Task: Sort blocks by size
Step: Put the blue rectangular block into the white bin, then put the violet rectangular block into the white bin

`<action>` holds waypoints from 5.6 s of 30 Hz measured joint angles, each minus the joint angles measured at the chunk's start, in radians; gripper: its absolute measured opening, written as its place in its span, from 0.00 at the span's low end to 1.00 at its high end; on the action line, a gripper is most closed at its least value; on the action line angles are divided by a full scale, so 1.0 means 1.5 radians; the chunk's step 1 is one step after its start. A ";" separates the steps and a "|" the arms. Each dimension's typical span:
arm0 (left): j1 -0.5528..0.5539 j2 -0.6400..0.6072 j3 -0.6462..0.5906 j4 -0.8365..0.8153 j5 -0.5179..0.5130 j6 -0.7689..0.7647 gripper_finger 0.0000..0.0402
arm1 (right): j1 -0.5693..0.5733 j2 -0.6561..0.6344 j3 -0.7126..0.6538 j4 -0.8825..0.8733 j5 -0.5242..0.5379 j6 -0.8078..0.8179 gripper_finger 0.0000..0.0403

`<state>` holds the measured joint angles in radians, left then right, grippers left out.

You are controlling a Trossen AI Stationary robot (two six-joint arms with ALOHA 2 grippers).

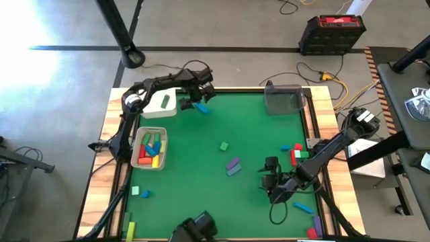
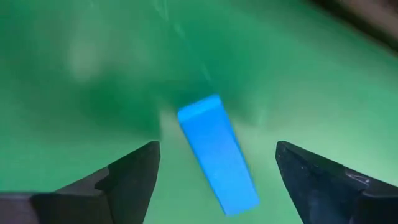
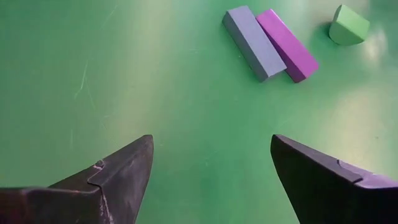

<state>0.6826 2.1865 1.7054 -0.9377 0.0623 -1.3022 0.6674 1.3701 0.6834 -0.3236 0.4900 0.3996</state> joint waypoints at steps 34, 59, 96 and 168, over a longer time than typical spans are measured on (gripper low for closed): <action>-0.028 0.062 0.347 -0.407 -0.122 0.409 0.20 | -0.013 0.000 -0.019 -0.011 -0.012 -0.013 0.66; 0.165 -0.355 -0.184 -0.220 -0.139 0.439 0.20 | -0.033 0.000 -0.036 0.041 -0.011 0.048 0.63; 0.271 -0.200 -0.260 -0.146 -0.123 0.567 0.65 | -0.088 0.000 -0.037 0.045 -0.007 0.090 0.75; -0.631 -0.056 -0.241 0.454 -0.506 0.510 0.66 | -0.083 0.004 -0.080 0.066 0.057 0.039 0.80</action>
<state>-0.2634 2.1023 1.3441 -0.2566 -0.6967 -0.5365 0.5430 1.3762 0.5632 -0.2253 0.5762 0.4582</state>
